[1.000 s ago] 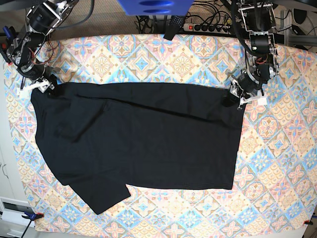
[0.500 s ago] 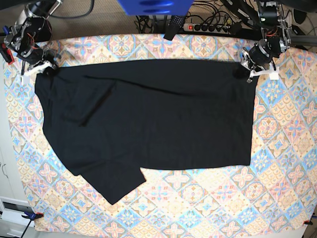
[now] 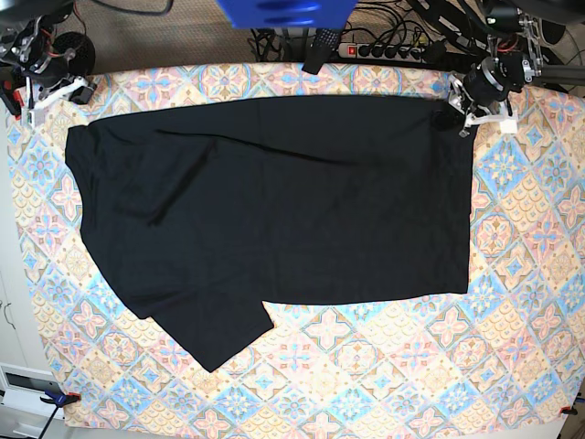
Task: Fold the T-shirt properly
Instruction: 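Drag the shirt edge with both grippers toward the robot to straighten it, then release the shirt and raise both grippers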
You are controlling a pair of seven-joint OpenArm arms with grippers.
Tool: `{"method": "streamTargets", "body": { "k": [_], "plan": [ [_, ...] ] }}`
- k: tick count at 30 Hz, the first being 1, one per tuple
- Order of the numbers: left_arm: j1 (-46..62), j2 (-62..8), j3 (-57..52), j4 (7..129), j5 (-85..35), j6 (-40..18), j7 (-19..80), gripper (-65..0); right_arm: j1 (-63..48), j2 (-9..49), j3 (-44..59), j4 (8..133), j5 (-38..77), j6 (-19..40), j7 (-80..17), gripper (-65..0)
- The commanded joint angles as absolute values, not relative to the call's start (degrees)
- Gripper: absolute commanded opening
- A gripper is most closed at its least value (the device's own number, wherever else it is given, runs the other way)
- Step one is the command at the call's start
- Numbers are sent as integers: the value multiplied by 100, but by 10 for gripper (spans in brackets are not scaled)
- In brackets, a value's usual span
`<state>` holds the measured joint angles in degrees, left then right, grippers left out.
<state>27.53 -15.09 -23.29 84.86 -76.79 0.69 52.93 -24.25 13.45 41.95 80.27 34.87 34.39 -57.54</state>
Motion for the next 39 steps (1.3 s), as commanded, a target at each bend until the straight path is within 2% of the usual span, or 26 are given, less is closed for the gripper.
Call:
{"method": "streamTargets", "body": {
  "k": [1,6,11,13,18,30,34,39],
  "plan": [
    [2791,-1587,-2369,8585,-7758,31,5297,-638,-2440,1455,4233,8145,3714,3477,-5640,-545],
    [2774,-1604,-2369,8558,-7741,31,5288,-638,-2413,1455,4233,8136,4013,3477,-5640,-528],
    [2747,-1604,-2360,8558,-7741,31,5288,-638,-2308,1464,4233,7969,4004,3451,-5640,-391],
    [2747,-1604,-2360,8558,-7741,31,5288,-638,-2044,1464,4224,7855,4004,3451,-5640,-357],
    [2747,-1604,-2360,8558,-7741,31,5288,-638,-1780,1464,4224,7345,4013,3451,-5640,-348],
    [2747,-1587,-2352,8558,-7741,31,5288,-638,-1437,1464,4189,7099,4004,3451,-5640,-351],
    [2747,-1578,-2352,8558,-7741,31,5288,-638,-1297,1464,4189,6695,4004,3451,-5640,-391],
    [2756,-1578,-2343,8567,-7741,31,5305,-638,-1297,1464,4198,6571,4004,3451,-5640,-570]
  ]
}}
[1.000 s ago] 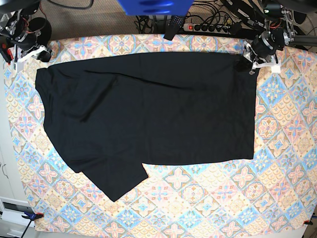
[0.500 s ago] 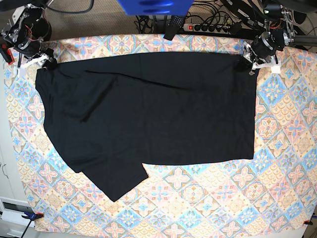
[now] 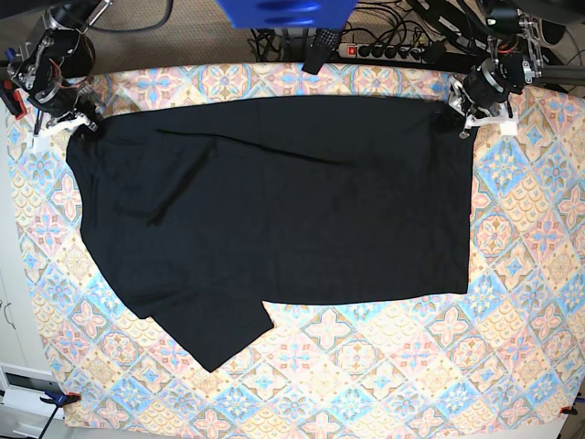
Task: Fold the T-shirt properly
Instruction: 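Release the shirt and raise both grippers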
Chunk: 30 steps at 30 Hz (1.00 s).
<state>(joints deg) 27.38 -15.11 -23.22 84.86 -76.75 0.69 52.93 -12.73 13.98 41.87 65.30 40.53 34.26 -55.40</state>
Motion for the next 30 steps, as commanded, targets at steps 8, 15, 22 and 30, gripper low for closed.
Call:
{"method": "streamTargets", "body": {
  "k": [8,15,22,30],
  "plan": [
    [2897,-1596,-2325,8585,-7741,31,5323,-638,-1763,1481,4541,6624,4048,3468,-5640,-604],
    [3073,-1604,-2325,8585,-7741,31,5332,-638,-2193,1481,4716,6624,4048,3969,-5640,-604],
    [3319,-1604,-2325,8585,-7749,22,5332,-638,-2334,1473,4708,6624,4040,4000,-5648,-603],
    [3292,-1604,-2325,8593,-7785,31,5332,-561,-2563,1464,4708,7187,4013,4000,-5640,-492]
  ]
}}
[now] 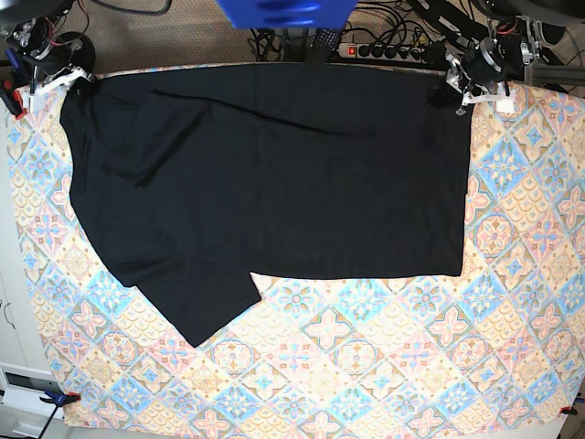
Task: Fold the T-shirt properly
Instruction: 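Release the shirt and raise both grippers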
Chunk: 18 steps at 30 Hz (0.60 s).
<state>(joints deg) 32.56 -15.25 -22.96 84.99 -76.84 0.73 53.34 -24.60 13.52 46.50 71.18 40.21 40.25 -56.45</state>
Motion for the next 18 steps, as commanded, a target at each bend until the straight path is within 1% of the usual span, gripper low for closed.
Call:
{"method": "streamTargets", "body": {
  "k": [1,2,5,8,10,12,15,18],
  "plan": [
    [3310,-1604,-2325,8629,-7785,31,5341,-528,-2615,1464,4716,7310,4013,4000,-5640,-464],
    [3319,-1613,-2325,8725,-7758,40,5437,-479,-2677,1464,4725,7442,4013,4000,-5640,-433],
    [3442,-1613,-2360,8998,-7802,40,5719,-364,-2809,1464,4936,7679,4013,4000,-5640,-362],
    [3653,-1613,-2369,9262,-7811,40,5719,-290,-2844,1464,5112,7855,4013,4000,-5648,-324],
    [3785,-1613,-2536,9358,-7811,40,5727,-262,-2914,1464,5191,7890,4013,4000,-5648,-312],
    [3899,-1596,-2826,9464,-7811,40,5754,-250,-2949,1464,5297,7890,4031,4000,-5648,-311],
    [4031,-1613,-3169,9807,-7785,40,5754,-255,-2958,1464,5481,8101,4004,4000,-5648,-312],
    [4013,-1622,-3486,10273,-7741,40,5754,-255,-2958,1464,5508,8576,4004,4000,-5648,-312]
  ]
}}
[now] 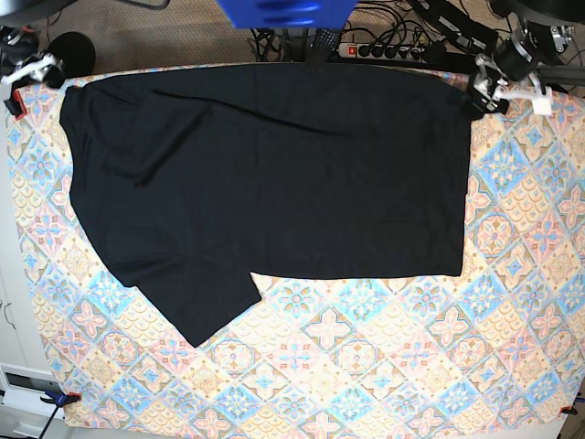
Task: Fold the T-shirt properly
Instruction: 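Release the shirt and raise both grippers, then reach both grippers to the shirt's hem corners and grasp them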
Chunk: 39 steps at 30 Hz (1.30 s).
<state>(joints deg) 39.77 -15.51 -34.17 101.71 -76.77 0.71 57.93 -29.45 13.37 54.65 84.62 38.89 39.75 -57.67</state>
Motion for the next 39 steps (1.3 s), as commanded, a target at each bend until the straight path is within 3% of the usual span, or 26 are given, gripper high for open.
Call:
{"method": "streamTargets", "body": {
  "k": [1,9,26,31,39],
  "plan": [
    [3996,-1622,-3600,10387,-7741,40,5754,-255,-2941,1464,5490,8743,4004,4000,-5648,-312],
    [2668,-2097,-3363,10229,-6800,40,5763,-255,-2422,1754,4989,9499,3477,4000,-6062,-312],
    [-215,-2545,-2475,7644,-5297,22,5833,-256,-435,1771,2967,9473,1719,4000,-6079,-312],
    [-884,-2360,-2396,6756,-4708,22,5490,-256,-119,1763,2712,9473,1402,4000,-6105,-312],
    [-1604,-2255,-1253,5569,-4207,22,4435,-256,-101,1745,2703,9473,1297,4000,-6105,-312]
  ]
}}
